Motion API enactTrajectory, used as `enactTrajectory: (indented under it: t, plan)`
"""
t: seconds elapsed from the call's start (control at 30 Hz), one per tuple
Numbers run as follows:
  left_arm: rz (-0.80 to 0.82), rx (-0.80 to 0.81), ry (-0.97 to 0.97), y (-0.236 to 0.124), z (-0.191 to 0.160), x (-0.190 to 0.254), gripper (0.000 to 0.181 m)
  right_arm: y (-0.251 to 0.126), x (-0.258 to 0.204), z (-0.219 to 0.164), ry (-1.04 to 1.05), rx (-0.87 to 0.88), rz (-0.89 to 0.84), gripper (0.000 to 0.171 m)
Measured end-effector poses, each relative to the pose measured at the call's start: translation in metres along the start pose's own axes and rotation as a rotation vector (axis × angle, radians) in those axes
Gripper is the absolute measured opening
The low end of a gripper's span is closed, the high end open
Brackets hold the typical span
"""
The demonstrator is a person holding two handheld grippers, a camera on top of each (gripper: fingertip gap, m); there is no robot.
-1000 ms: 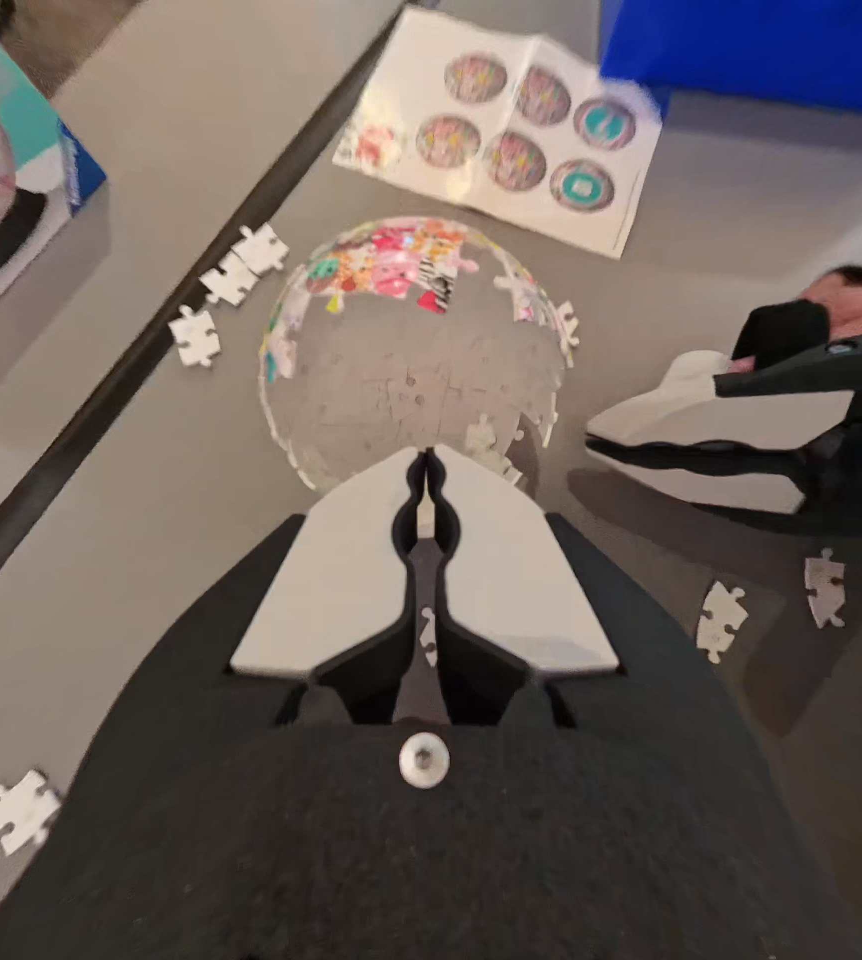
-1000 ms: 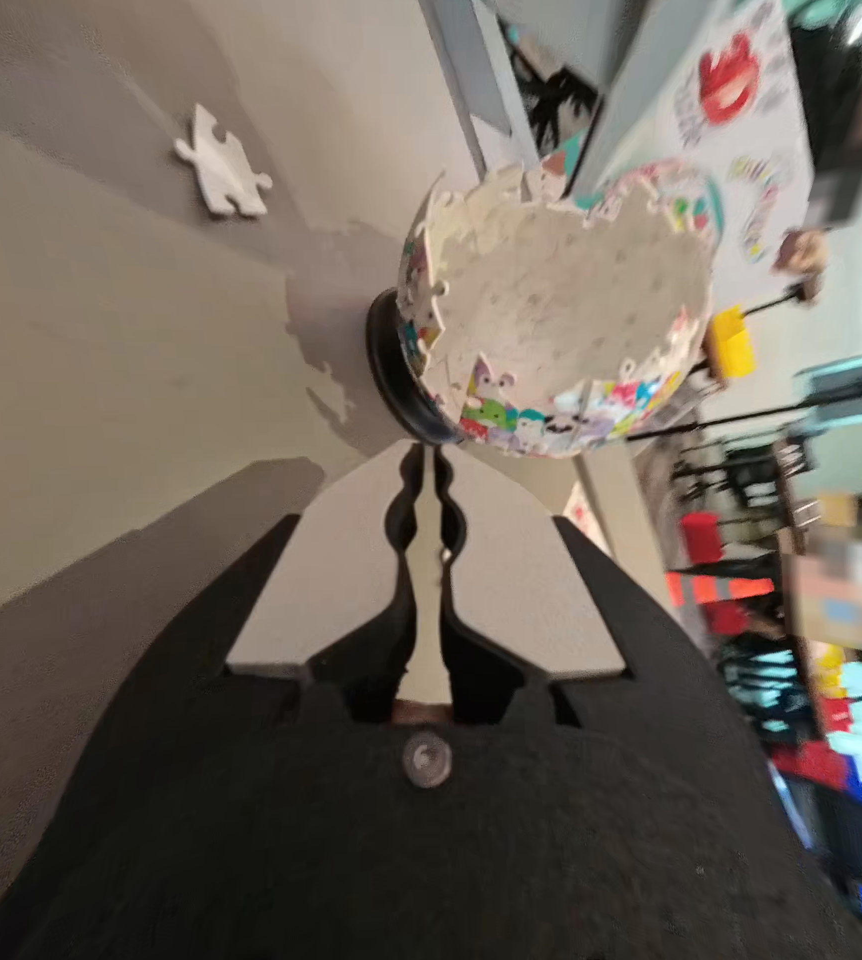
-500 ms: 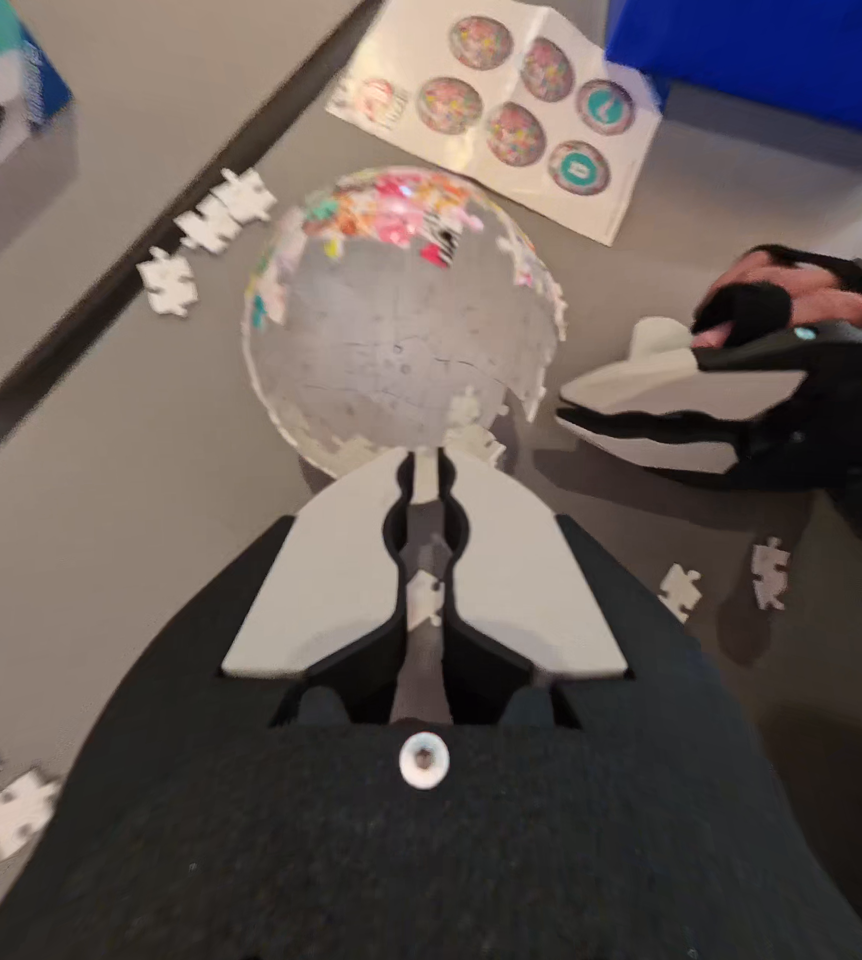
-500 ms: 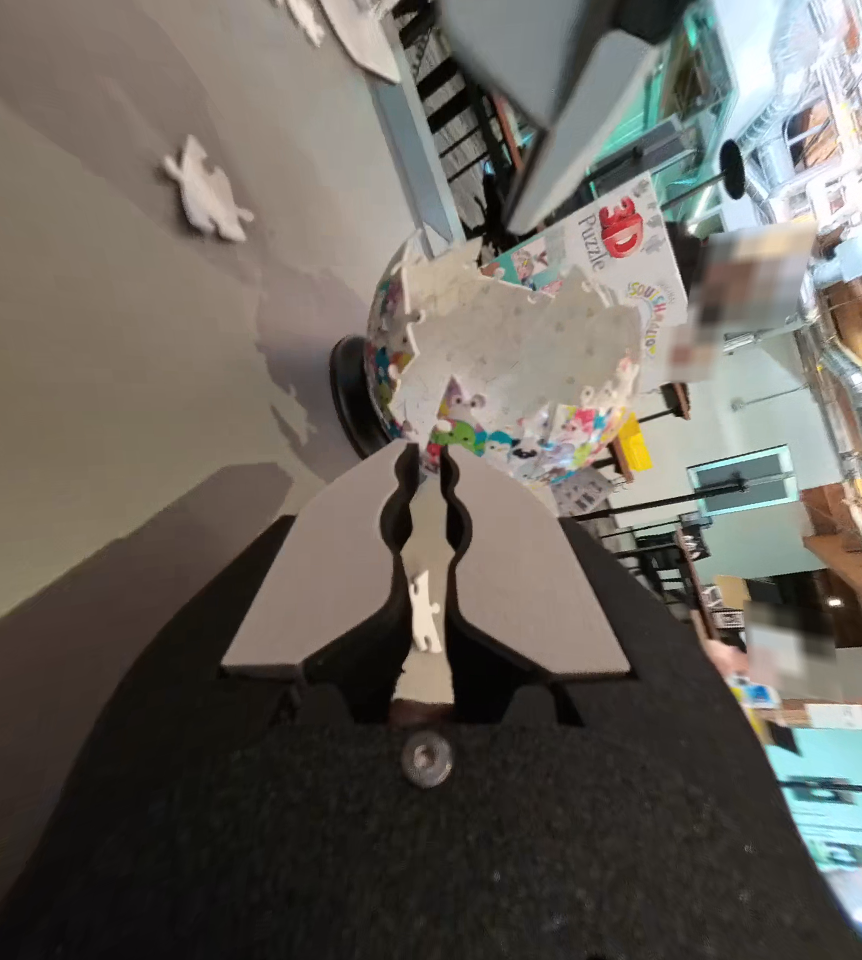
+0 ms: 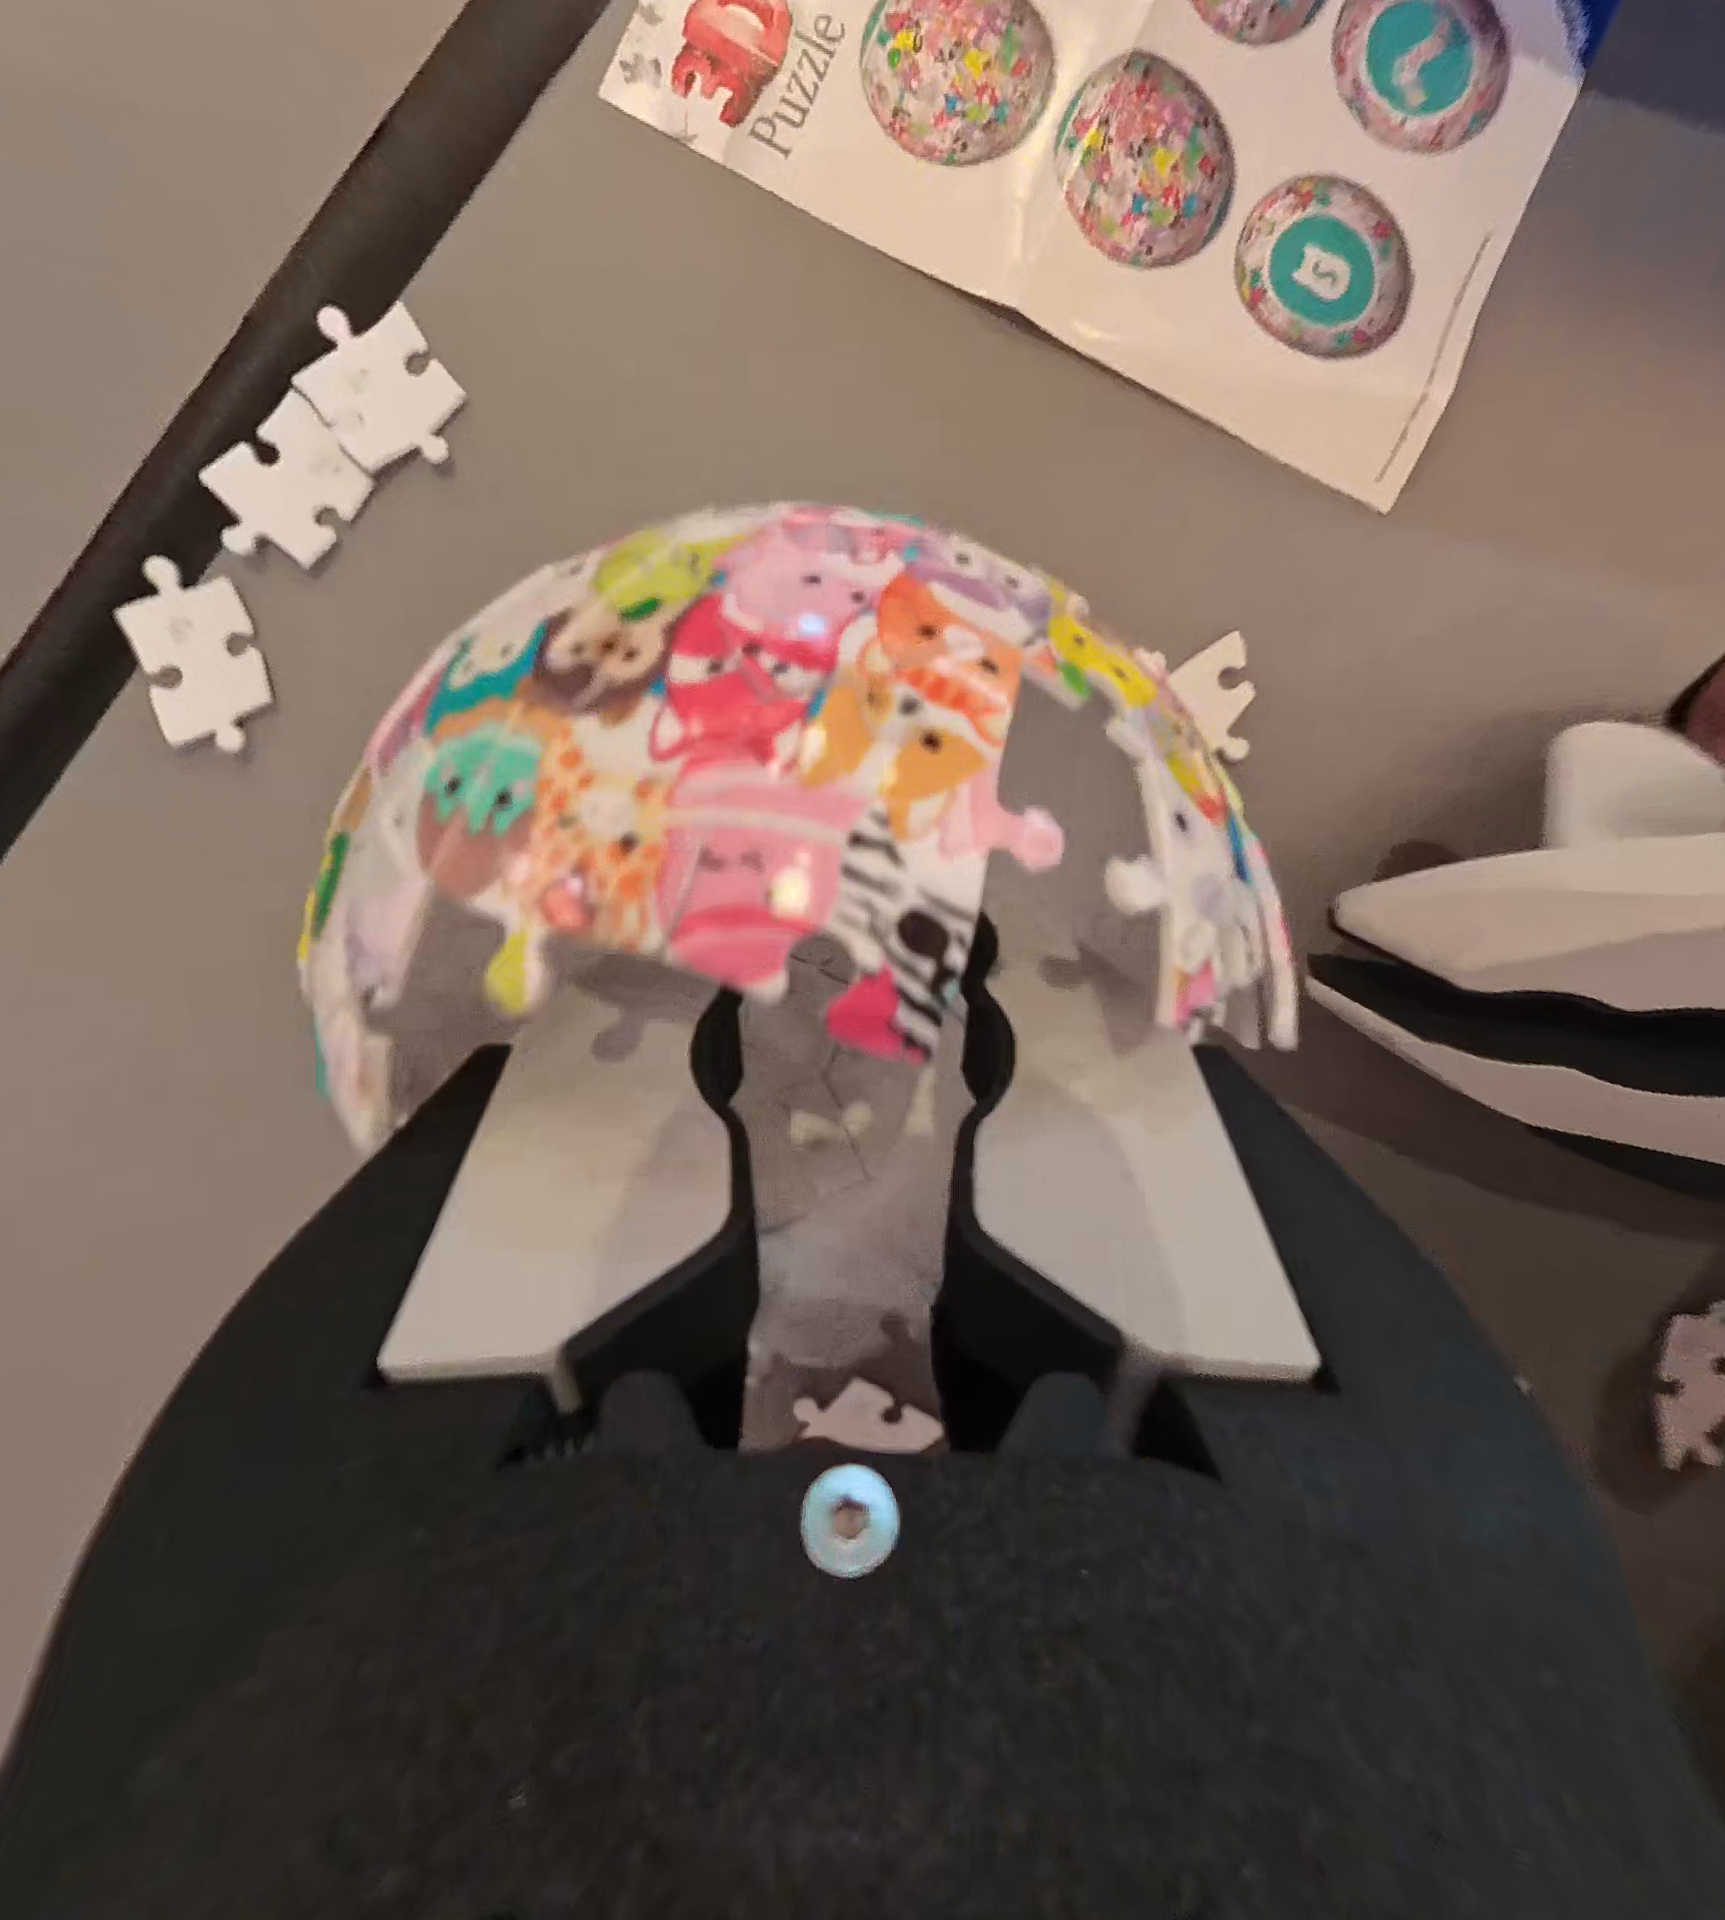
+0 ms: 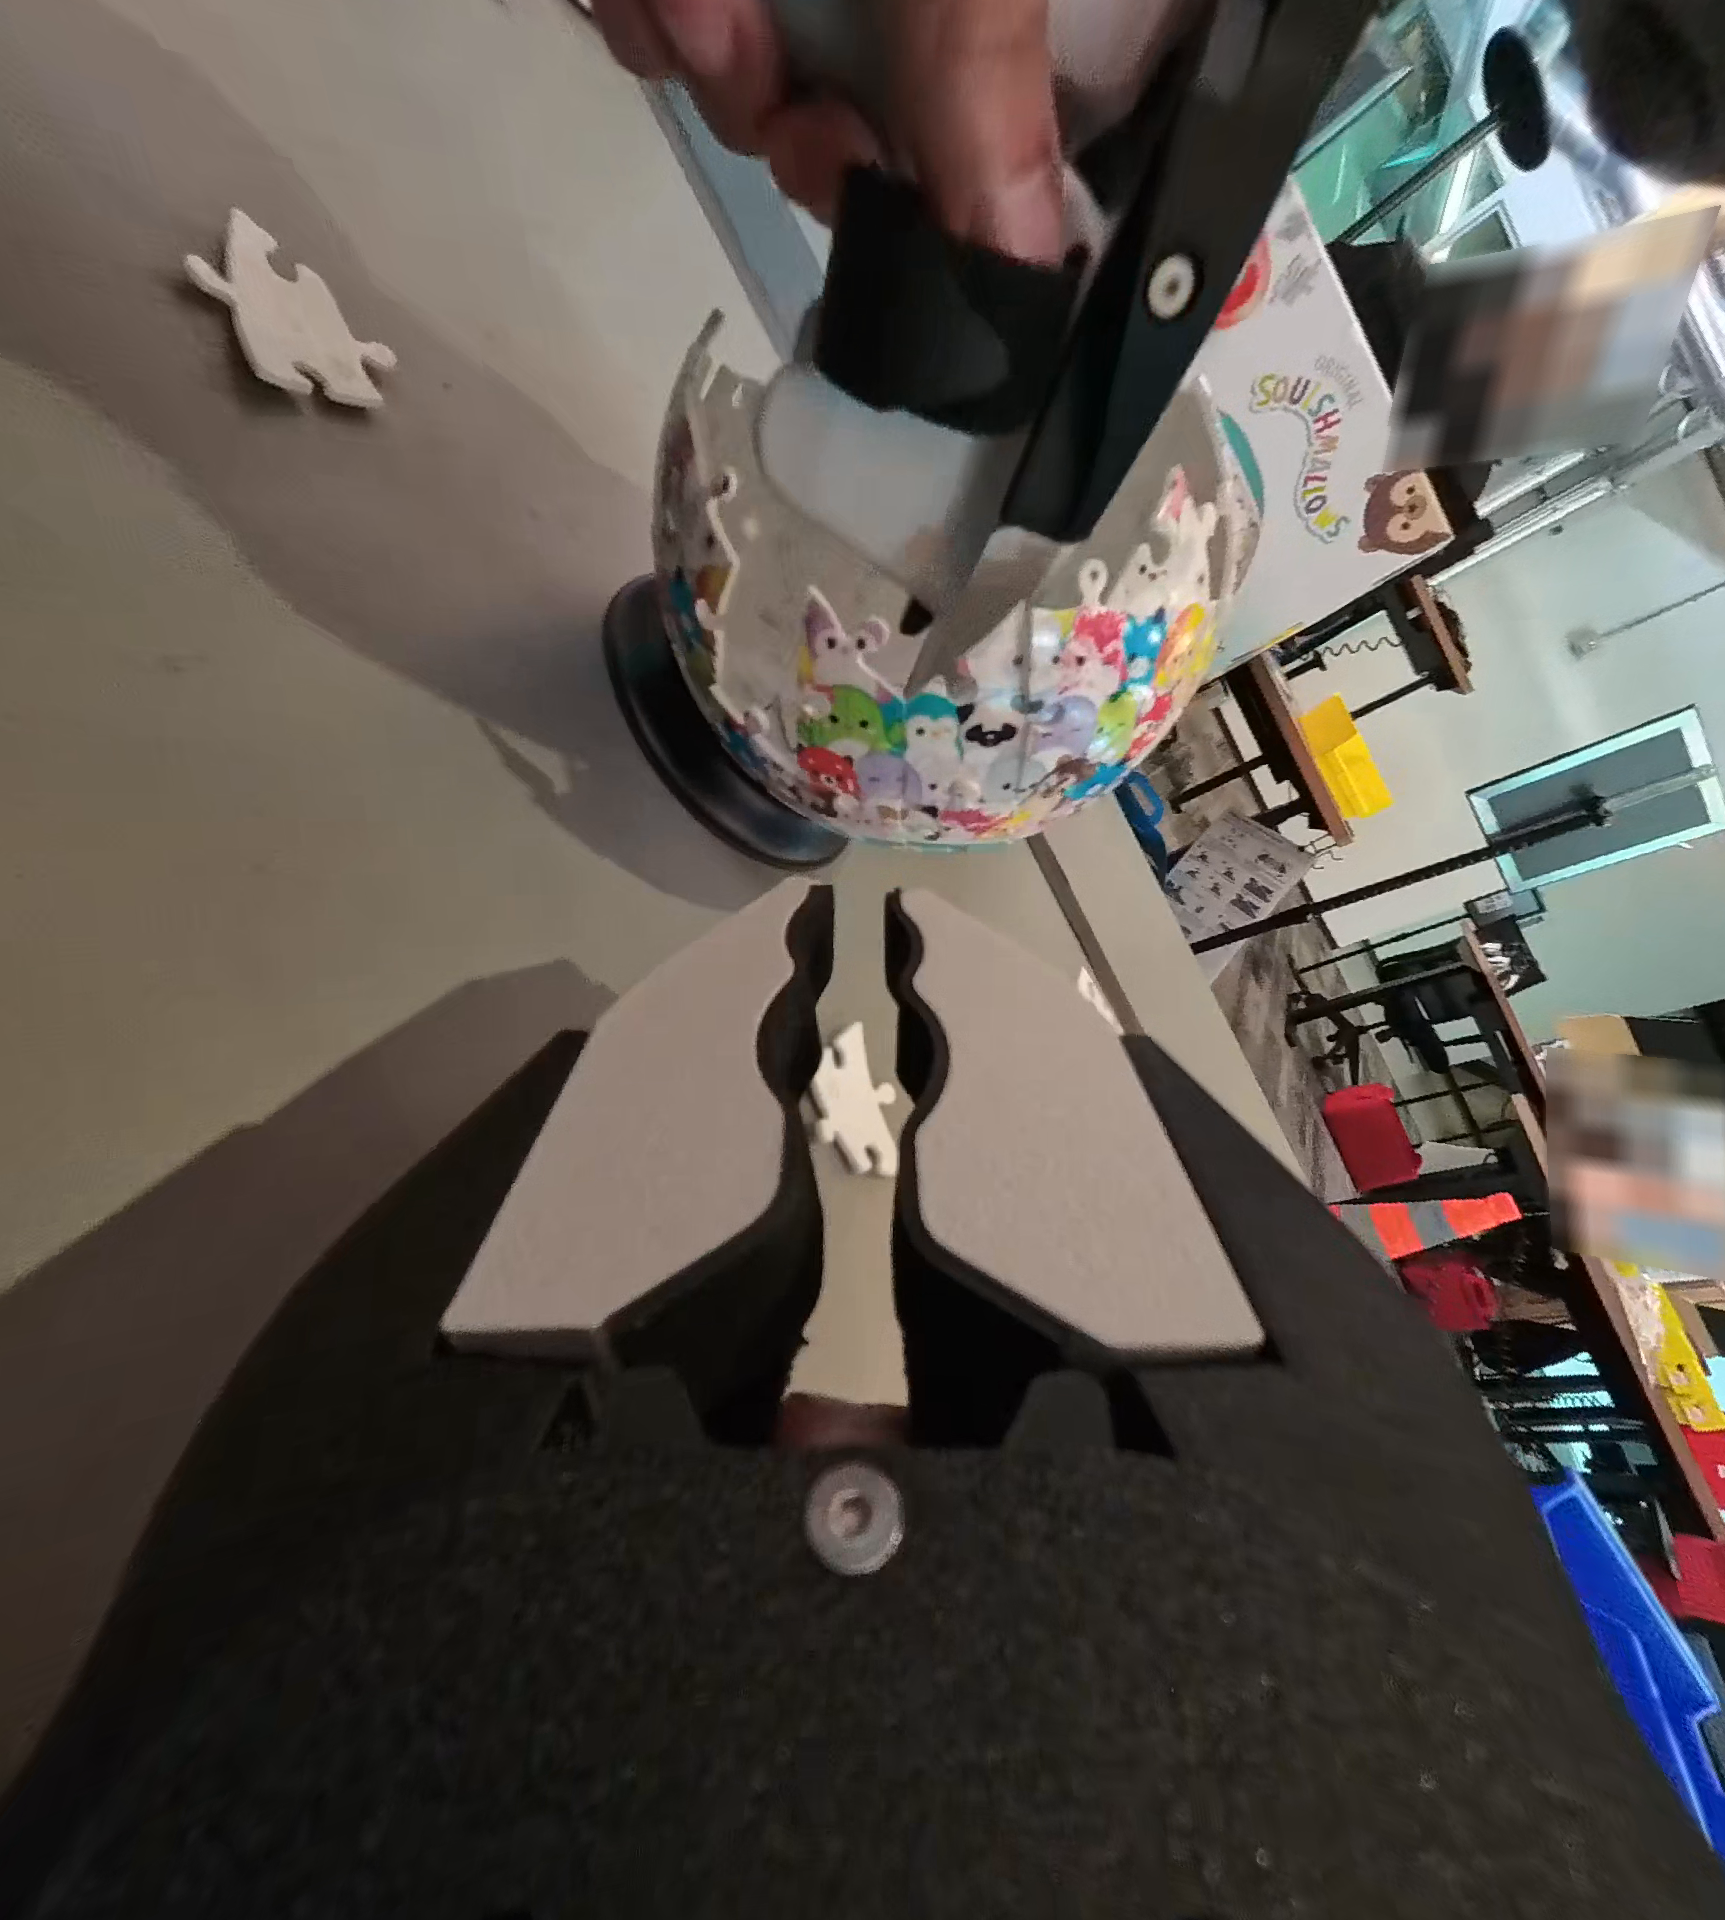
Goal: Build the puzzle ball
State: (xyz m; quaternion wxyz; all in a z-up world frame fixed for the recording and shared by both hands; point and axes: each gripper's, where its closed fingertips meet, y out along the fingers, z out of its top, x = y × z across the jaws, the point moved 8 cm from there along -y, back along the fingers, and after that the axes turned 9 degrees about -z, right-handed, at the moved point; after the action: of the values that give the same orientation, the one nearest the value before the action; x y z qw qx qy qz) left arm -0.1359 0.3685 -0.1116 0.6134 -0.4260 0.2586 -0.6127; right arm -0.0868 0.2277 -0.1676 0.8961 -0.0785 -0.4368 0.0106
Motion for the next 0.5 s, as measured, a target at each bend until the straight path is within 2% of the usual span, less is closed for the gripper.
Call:
enactTrajectory:
  t: [0.13, 0.33, 0.5]
  plan:
    - [0.033, -0.074, 0.049, 0.013, 0.004, -0.006, 0.039, 0.002, -0.005, 0.0, -0.022, 0.005, 0.028, 0.009]
    - [0.072, -0.084, 0.02, 0.016, 0.004, -0.006, 0.038, 0.003, -0.007, -0.001, -0.005, -0.004, 0.052, 0.009]
    - [0.129, -0.104, -0.017, 0.018, 0.005, -0.003, 0.029, 0.003, -0.005, -0.002, 0.013, -0.011, 0.057, 0.009]
